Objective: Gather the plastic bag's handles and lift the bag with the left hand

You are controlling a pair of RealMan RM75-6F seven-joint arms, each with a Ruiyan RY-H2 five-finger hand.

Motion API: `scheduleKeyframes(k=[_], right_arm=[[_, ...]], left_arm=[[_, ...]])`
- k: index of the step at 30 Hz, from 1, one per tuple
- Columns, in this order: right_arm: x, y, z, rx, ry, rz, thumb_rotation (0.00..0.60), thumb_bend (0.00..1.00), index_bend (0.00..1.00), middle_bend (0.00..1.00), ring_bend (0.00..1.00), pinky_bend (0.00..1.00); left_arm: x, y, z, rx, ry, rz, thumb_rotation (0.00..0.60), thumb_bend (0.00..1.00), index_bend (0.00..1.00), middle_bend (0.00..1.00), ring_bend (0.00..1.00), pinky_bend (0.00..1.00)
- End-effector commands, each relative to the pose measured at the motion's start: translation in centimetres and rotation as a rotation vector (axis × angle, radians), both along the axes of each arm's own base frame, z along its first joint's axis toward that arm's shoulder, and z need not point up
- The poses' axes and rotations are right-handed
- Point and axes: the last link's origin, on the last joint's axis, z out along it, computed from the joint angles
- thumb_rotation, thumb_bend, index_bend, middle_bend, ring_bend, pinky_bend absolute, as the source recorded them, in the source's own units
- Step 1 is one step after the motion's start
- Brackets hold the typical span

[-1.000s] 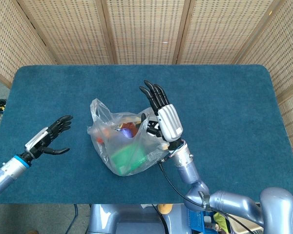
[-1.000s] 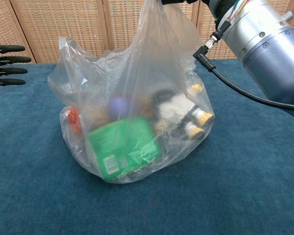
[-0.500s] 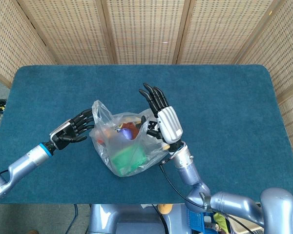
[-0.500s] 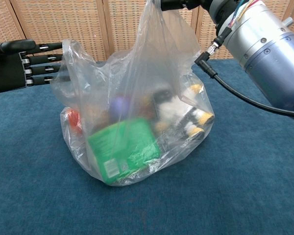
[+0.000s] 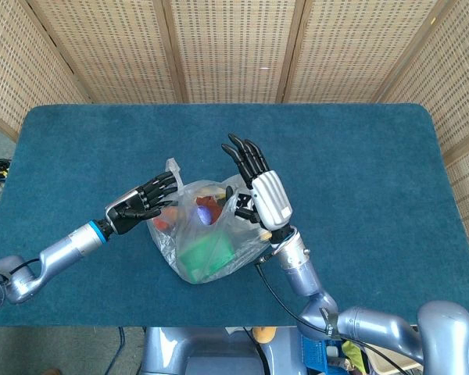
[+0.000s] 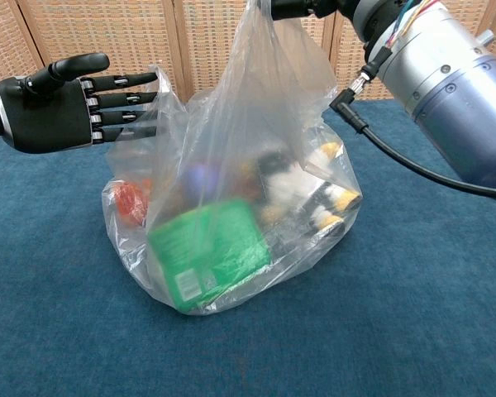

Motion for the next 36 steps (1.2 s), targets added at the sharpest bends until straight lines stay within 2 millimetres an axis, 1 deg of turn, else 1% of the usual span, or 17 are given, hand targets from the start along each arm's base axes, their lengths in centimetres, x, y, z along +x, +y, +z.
scheduleKeyframes(k=[1, 5, 10, 19, 21, 23, 25, 29, 33, 34, 36], right_arm=[[0.0, 0.0, 0.0, 0.000, -0.002, 0.001, 0.600, 0.71, 0.02, 0.00, 0.00, 0.00], [0.1, 0.0, 0.0, 0.001, -0.006, 0.000, 0.600, 0.71, 0.02, 0.00, 0.00, 0.00], [0.1, 0.2, -0.1, 0.005, -0.008, -0.002, 0.600, 0.70, 0.02, 0.00, 0.00, 0.00], [0.0, 0.5, -0.5, 0.013, -0.004, 0.006, 0.600, 0.71, 0.03, 0.00, 0.00, 0.00], [-0.1, 0.6, -0.6, 0.014, 0.001, 0.011, 0.600, 0.71, 0.03, 0.00, 0.00, 0.00], [-0.1, 0.6, -0.6, 0.015, -0.001, 0.010, 0.600, 0.71, 0.03, 0.00, 0.00, 0.00], [-0.2, 0.5, -0.6, 0.014, -0.002, 0.008, 0.600, 0.71, 0.03, 0.00, 0.00, 0.00], [-0.5, 0.4, -0.4, 0.012, -0.004, 0.001, 0.600, 0.71, 0.03, 0.00, 0.00, 0.00], [-0.7, 0.4, -0.3, 0.011, -0.002, 0.001, 0.600, 0.71, 0.03, 0.00, 0.00, 0.00], [-0.8, 0.4, -0.3, 0.011, -0.003, 0.000, 0.600, 0.71, 0.03, 0.00, 0.00, 0.00], [-0.9, 0.5, -0.3, 0.012, -0.005, -0.002, 0.600, 0.71, 0.03, 0.00, 0.00, 0.00]], left_arm=[[-0.1, -0.1, -0.1, -0.025, 0.023, 0.005, 0.600, 0.20, 0.00, 0.00, 0.03, 0.16], [-0.5, -0.1, 0.1, -0.032, 0.027, 0.019, 0.600, 0.20, 0.00, 0.00, 0.04, 0.16], [0.0, 0.3, 0.1, -0.036, -0.006, 0.034, 0.600, 0.20, 0.00, 0.00, 0.04, 0.16], [2.0, 1.6, -0.1, -0.053, -0.087, 0.036, 0.600, 0.20, 0.00, 0.00, 0.04, 0.16], [3.0, 1.9, -0.1, -0.046, -0.141, 0.023, 0.600, 0.20, 0.00, 0.00, 0.04, 0.16], [3.6, 1.9, -0.1, -0.034, -0.201, 0.017, 0.600, 0.21, 0.00, 0.00, 0.08, 0.17], [3.7, 1.7, -0.2, -0.028, -0.230, 0.006, 0.599, 0.23, 0.04, 0.03, 0.11, 0.18], [3.7, 1.3, -0.1, -0.017, -0.308, 0.009, 0.567, 0.25, 0.16, 0.15, 0.20, 0.22], [3.3, 0.7, -0.1, -0.029, -0.323, -0.034, 0.548, 0.26, 0.25, 0.24, 0.27, 0.25], [3.1, 0.6, 0.0, -0.034, -0.320, -0.054, 0.542, 0.26, 0.29, 0.28, 0.30, 0.26], [2.6, 0.2, 0.0, -0.044, -0.294, -0.101, 0.538, 0.26, 0.32, 0.31, 0.32, 0.26]])
